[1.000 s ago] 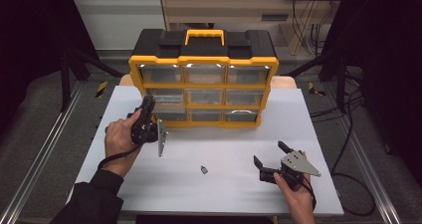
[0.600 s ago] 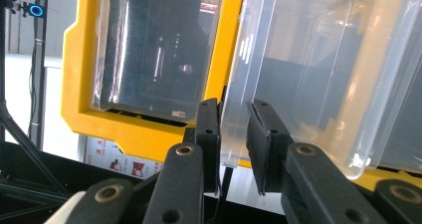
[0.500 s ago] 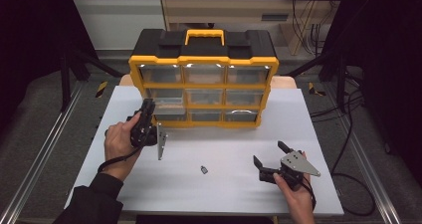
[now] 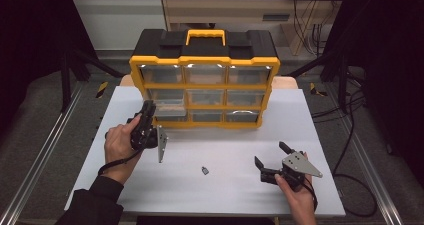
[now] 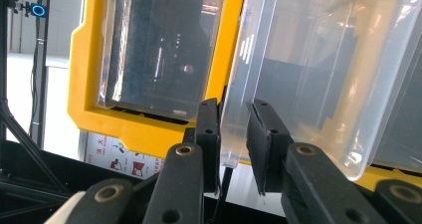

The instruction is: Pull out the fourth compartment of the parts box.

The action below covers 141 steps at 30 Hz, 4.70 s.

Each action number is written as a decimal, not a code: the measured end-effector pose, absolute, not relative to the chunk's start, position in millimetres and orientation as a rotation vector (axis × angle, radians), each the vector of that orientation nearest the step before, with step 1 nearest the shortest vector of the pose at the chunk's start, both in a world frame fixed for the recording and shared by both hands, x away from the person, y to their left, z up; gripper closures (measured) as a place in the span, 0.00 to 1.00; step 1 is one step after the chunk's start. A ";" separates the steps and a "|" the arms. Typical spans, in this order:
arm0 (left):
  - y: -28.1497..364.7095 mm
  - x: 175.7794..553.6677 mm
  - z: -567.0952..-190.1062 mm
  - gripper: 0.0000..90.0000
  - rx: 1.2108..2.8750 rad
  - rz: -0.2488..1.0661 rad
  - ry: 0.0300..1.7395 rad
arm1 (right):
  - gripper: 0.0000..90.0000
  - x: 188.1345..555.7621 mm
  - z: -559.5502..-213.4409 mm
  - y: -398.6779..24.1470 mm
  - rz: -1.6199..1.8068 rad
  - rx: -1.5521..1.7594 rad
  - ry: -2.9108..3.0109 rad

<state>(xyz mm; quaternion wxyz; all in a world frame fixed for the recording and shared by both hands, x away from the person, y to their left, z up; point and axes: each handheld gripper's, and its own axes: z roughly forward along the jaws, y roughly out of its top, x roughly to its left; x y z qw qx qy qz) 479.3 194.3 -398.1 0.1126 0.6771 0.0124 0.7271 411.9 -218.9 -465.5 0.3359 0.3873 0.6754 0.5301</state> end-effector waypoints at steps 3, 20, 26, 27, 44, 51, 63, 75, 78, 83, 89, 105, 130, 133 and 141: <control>194.4 478.8 -398.3 0.84 1.985 2.129 0.037 | 0.03 412.0 -465.7 -219.1 1.382 1.012 1.761; 195.3 471.4 -398.8 0.84 1.975 2.131 0.034 | 0.03 411.9 -465.5 -218.6 1.381 1.008 1.764; 196.7 468.0 -399.2 0.84 1.971 2.130 0.038 | 0.03 411.9 -465.5 -218.8 1.383 1.009 1.763; 196.8 466.4 -399.1 0.84 1.976 2.133 0.037 | 0.03 412.0 -465.5 -218.7 1.383 1.008 1.763; 198.4 456.3 -400.4 0.84 1.969 2.133 0.024 | 0.03 412.1 -465.8 -218.1 1.382 1.008 1.765; 198.2 451.0 -401.0 0.84 1.964 2.132 0.022 | 0.03 412.1 -465.9 -217.7 1.383 1.009 1.767; 198.9 447.3 -402.6 0.83 1.963 2.119 0.033 | 0.03 411.8 -465.9 -217.1 1.382 1.006 1.769; 198.3 446.5 -401.4 0.83 1.960 2.113 0.052 | 0.03 411.4 -465.4 -217.7 1.382 1.005 1.767; 197.9 444.7 -400.5 0.83 1.957 2.113 0.056 | 0.03 411.4 -465.4 -217.6 1.382 1.002 1.769; 198.5 442.1 -400.5 0.83 1.953 2.110 0.058 | 0.03 411.4 -465.5 -217.4 1.382 1.003 1.770; 198.9 439.0 -401.8 0.83 1.947 2.106 0.062 | 0.03 411.6 -465.9 -216.0 1.381 1.003 1.776; 198.0 437.5 -403.2 0.83 1.955 2.099 0.065 | 0.03 411.1 -465.4 -216.3 1.386 1.005 1.772; 200.2 424.4 -402.3 0.82 1.936 2.092 0.098 | 0.03 411.3 -466.1 -214.8 1.381 0.997 1.782; 200.1 423.9 -404.7 0.82 1.942 2.098 0.086 | 0.03 411.5 -466.1 -214.8 1.382 0.997 1.782; 200.9 421.9 -407.3 0.81 1.937 2.084 0.101 | 0.02 411.4 -466.3 -214.3 1.382 0.992 1.787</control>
